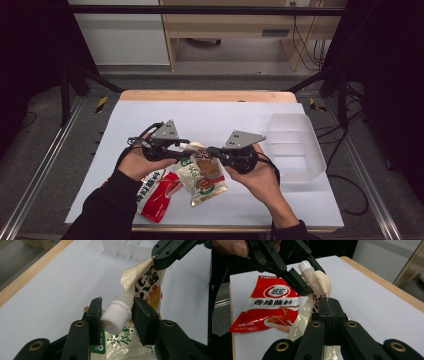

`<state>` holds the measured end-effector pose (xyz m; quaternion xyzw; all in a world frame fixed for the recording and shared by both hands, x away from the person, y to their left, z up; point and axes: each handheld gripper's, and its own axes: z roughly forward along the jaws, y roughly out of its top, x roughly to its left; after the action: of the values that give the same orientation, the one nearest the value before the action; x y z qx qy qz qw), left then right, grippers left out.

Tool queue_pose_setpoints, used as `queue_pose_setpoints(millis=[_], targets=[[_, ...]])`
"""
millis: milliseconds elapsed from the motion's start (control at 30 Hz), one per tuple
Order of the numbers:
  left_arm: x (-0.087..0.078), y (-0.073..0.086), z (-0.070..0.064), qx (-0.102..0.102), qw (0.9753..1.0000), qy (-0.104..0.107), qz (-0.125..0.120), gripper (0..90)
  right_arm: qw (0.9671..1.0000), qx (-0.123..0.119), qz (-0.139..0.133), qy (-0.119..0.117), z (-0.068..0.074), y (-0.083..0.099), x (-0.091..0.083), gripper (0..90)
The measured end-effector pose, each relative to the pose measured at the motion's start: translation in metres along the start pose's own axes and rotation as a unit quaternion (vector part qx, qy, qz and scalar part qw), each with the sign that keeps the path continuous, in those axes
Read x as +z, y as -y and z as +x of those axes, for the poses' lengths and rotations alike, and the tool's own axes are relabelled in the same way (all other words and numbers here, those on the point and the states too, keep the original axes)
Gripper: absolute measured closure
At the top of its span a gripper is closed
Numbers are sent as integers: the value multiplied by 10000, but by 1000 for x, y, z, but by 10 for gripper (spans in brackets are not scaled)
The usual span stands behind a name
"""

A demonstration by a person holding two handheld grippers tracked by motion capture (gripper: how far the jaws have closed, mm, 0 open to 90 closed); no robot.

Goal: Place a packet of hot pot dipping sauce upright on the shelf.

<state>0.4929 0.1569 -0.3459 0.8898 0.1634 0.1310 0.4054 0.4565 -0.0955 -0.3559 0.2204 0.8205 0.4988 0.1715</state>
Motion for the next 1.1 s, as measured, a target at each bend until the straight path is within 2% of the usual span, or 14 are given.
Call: queue_pose_setpoints(millis=[133,333,567,667,700,767,800,833,867,933,967,1000,1033,1100], targets=[[-3,0,1,-114,9998,142,-21,664,10000,68,-13,-7,-1,2,1,900],[-6,-6,-2,-65,9997,218,28,713,9999,136,-49,55,-3,4,0,900],[-11,-29,-12,228,9988,329,271,725,9998,176,-85,78,-4,10,-9,900],[-13,-39,-16,376,9979,380,358,732,9999,143,-44,22,-5,11,-15,892],[-14,-45,-19,481,9971,398,437,734,10000,37,33,22,-5,10,-18,871],[-14,-47,-20,530,9966,412,474,734,10000,-5,63,42,-5,9,-19,857],[-14,-51,-22,618,9958,413,531,735,9998,-127,154,76,-6,6,-22,790],[-14,-51,-22,618,9958,413,531,735,9998,-127,154,76,-6,6,-22,790],[-13,-52,-23,659,9954,388,578,735,9996,-190,215,81,-6,5,-23,750],[-12,-53,-24,693,9948,399,625,735,9973,-538,456,185,-7,-2,-23,638],[-10,-53,-24,730,9945,387,647,735,9950,-716,659,239,-7,-7,-22,542],[-10,-53,-24,747,9939,392,705,735,9950,-716,659,239,-7,-7,-22,542],[-8,-52,-24,741,9941,402,680,735,9917,-925,838,303,-8,-14,-20,462],[-8,-52,-23,770,9936,448,694,735,9903,-1002,924,275,-8,-16,-18,430]])
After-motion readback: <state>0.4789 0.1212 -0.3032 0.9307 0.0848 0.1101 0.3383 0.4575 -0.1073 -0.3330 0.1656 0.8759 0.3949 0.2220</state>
